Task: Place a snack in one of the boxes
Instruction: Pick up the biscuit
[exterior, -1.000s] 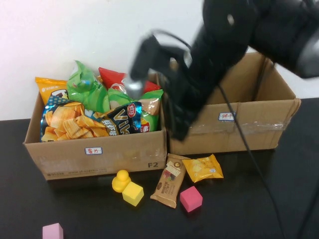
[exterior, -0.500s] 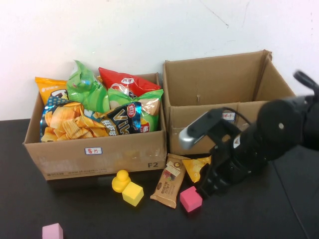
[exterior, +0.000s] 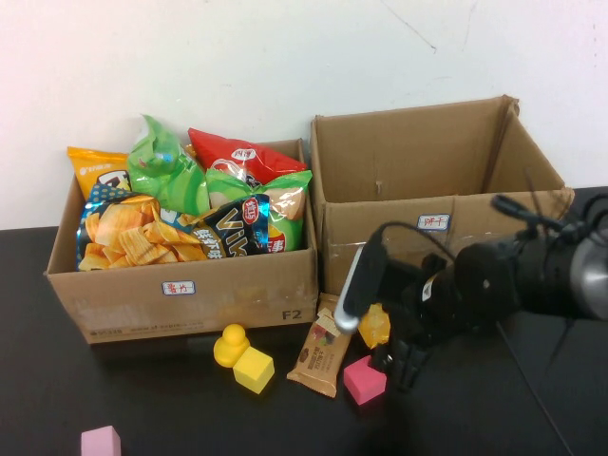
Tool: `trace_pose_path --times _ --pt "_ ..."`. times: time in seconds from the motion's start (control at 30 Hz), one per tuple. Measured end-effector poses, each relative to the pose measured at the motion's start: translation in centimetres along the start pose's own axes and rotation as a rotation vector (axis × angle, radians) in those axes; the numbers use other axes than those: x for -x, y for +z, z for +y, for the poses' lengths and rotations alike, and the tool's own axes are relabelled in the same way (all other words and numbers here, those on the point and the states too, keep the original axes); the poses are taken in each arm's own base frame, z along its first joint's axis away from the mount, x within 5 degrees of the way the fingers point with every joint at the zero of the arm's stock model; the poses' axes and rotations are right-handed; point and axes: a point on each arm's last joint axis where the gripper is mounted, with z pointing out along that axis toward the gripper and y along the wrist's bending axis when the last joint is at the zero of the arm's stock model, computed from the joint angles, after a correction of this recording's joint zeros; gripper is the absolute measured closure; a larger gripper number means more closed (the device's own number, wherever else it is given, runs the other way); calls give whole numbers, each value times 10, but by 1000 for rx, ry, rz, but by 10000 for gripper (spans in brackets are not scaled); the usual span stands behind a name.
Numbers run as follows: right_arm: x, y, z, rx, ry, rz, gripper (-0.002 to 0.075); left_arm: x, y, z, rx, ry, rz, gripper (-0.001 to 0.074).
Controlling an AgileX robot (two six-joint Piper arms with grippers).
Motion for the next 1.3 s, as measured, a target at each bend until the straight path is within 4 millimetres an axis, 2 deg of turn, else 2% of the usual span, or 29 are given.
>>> trace_pose_path --times 0.17,0.3,0.43,0.8,1.17,1.23,1.3 --pt "-10 20 -2 -21 -160 31 139 0 0 0 0 0 0 738" --pt "-20 32 -11 -36 -173 47 190 0 0 0 0 0 0 738" --pt "-21 41 -24 -55 -180 49 222 0 0 0 0 0 0 738" --pt "-13 74 -36 4 -228 112 232 0 0 0 0 0 0 738" --pt "-8 89 -43 -23 -255 88 239 0 0 0 0 0 0 738" --pt "-7 90 -43 -35 -259 79 281 0 0 0 0 0 0 738" --pt "-6 90 -44 -49 -260 68 366 0 0 0 0 0 0 738"
